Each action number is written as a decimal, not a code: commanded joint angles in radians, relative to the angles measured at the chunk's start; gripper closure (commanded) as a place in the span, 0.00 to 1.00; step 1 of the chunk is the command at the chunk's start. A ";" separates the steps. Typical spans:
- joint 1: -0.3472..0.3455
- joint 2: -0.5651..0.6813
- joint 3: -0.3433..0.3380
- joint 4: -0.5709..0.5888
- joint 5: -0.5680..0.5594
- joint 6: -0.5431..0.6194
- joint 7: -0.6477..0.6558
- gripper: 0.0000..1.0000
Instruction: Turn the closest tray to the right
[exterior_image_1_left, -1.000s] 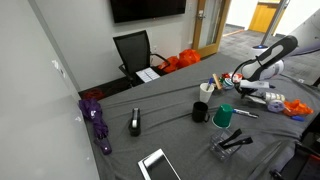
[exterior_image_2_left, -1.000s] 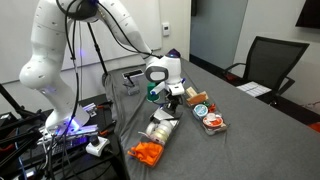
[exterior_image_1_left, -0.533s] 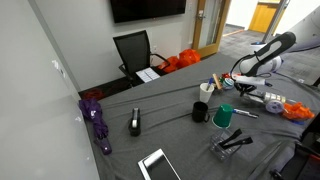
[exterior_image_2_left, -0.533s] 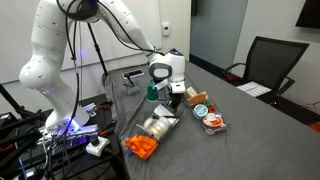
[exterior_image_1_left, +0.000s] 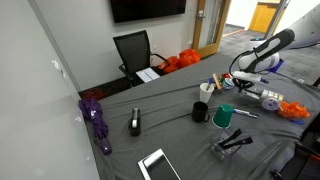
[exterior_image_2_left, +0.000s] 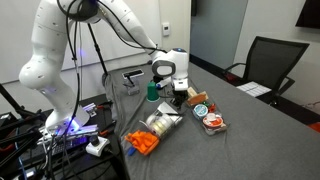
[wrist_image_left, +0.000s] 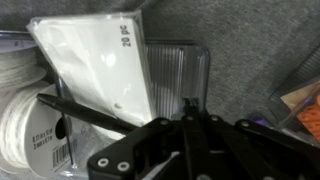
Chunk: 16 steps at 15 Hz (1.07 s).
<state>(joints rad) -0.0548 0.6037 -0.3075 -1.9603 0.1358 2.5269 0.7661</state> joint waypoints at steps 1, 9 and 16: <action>-0.026 0.022 0.012 0.058 0.008 -0.051 0.021 0.99; -0.014 0.020 0.011 0.025 -0.006 -0.009 0.019 0.96; -0.107 0.063 0.026 0.101 0.069 -0.020 -0.020 0.99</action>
<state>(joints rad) -0.1048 0.6416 -0.3012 -1.9158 0.1803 2.5250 0.7776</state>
